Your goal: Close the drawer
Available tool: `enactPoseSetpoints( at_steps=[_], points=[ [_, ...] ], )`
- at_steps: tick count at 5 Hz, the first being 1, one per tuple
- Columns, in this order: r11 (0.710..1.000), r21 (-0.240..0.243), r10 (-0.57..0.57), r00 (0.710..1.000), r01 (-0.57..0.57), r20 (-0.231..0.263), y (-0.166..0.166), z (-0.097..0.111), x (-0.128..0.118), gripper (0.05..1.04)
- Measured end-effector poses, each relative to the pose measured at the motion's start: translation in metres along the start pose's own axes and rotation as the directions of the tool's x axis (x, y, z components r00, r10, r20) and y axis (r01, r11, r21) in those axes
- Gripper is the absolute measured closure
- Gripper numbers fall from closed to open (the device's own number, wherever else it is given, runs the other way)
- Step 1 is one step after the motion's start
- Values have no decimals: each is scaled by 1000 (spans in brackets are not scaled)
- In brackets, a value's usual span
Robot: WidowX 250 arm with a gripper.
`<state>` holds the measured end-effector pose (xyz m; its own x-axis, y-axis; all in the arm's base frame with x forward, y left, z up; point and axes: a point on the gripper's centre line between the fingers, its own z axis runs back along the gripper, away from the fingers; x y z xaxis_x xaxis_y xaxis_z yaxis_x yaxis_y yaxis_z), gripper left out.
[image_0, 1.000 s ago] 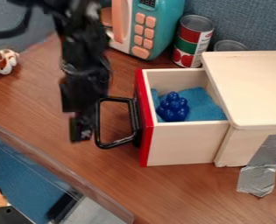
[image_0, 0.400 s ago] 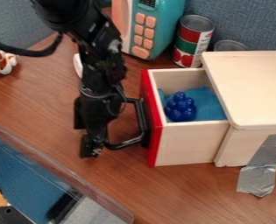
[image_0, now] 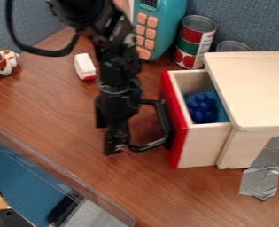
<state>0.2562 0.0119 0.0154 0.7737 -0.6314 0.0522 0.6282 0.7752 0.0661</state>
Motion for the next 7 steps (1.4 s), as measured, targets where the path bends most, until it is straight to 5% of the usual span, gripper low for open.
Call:
enactPoseSetpoints(
  at_steps=[2, 4, 5, 6, 7],
  points=[
    [1000, -18, -10, 999, 10, 37, -1, -2, 45, 83],
    [999, -23, -48, 999, 48, 24, -1, -14, 78, 83],
    [999, -10, -31, 999, 31, 15, 0, -13, 77, 83],
    [990, 46, 138, 989, -136, -51, -4, -8, 48, 82],
    [912, 124, 393, 919, -391, 11, 2, 20, 4, 82]
  ],
)
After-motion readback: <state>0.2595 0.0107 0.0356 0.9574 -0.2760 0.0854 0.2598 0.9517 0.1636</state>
